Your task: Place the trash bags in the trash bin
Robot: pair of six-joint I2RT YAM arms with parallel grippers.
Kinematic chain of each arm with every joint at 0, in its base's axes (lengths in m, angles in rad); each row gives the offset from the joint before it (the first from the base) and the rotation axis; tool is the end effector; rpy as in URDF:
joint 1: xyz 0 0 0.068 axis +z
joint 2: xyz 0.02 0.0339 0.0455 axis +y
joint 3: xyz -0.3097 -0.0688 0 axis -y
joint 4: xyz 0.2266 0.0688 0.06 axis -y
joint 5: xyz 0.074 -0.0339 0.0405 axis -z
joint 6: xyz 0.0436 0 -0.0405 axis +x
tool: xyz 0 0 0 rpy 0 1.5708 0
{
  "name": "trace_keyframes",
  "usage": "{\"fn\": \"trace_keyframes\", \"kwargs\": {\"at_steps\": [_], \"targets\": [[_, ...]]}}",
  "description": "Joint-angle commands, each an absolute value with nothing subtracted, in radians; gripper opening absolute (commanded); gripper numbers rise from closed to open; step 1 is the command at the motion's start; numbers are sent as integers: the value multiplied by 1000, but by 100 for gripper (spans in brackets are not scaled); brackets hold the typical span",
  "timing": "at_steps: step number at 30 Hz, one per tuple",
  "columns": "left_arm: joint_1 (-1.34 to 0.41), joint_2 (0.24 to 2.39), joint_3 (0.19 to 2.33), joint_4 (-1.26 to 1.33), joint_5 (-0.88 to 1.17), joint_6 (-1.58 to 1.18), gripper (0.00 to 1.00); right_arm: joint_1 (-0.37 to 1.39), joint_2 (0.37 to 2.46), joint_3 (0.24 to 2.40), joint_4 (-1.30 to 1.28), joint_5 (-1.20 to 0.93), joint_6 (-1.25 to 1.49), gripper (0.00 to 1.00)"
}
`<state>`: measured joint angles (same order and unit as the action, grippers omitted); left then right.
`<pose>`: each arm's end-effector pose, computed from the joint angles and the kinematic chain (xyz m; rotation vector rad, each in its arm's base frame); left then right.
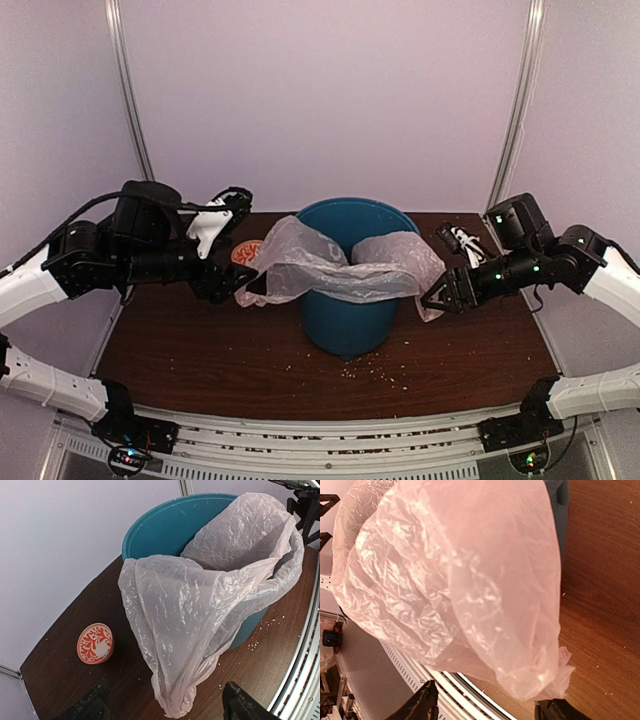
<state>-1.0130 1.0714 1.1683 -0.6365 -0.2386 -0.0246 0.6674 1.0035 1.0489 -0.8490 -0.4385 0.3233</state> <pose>0.1100 -0.1568 0.4072 0.8750 1.9262 -0.3734 0.1111 0.1111 0.3632 -0.6485 2.4208 0.9682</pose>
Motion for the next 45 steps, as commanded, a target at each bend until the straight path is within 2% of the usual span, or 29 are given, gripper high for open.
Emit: {"fn": "trace_keyframes", "kwargs": {"at_steps": [1, 3, 9, 11, 13, 16, 19, 26, 30, 35, 45], "targets": [[-1014, 1062, 1182, -639, -224, -18, 79, 680, 1001, 1068, -811, -352, 326, 61], [-1014, 1088, 1197, -614, -206, -16, 79, 680, 993, 1076, -822, -305, 327, 59], [-1019, 1167, 1209, -498, -161, -4, 79, 680, 976, 1077, -846, -214, 302, 66], [-1024, 1202, 1212, -472, -192, 7, 76, 680, 974, 1069, -827, -209, 301, 63], [-1026, 1236, 1230, -470, -251, 18, 70, 680, 976, 1062, -803, -202, 305, 54], [-1028, 1266, 1269, -463, -313, 34, 60, 681, 983, 1077, -782, -201, 307, 36], [-1028, 1266, 1281, -444, -328, 54, 45, 680, 994, 1135, -800, -194, 305, 23], [-1027, 1268, 1280, -430, -360, 52, 17, 680, 1018, 1243, -830, -191, 305, 6], [-1024, 1295, 1281, -381, -395, 47, 1, 678, 1049, 1280, -820, -193, 300, 2], [-946, 1381, 1333, -371, -428, -25, 0, 658, 1127, 1344, -802, -172, 293, 0], [-826, 1561, 1512, -383, -328, -104, 0, 534, 1293, 1479, -740, -191, 385, 0]]}}
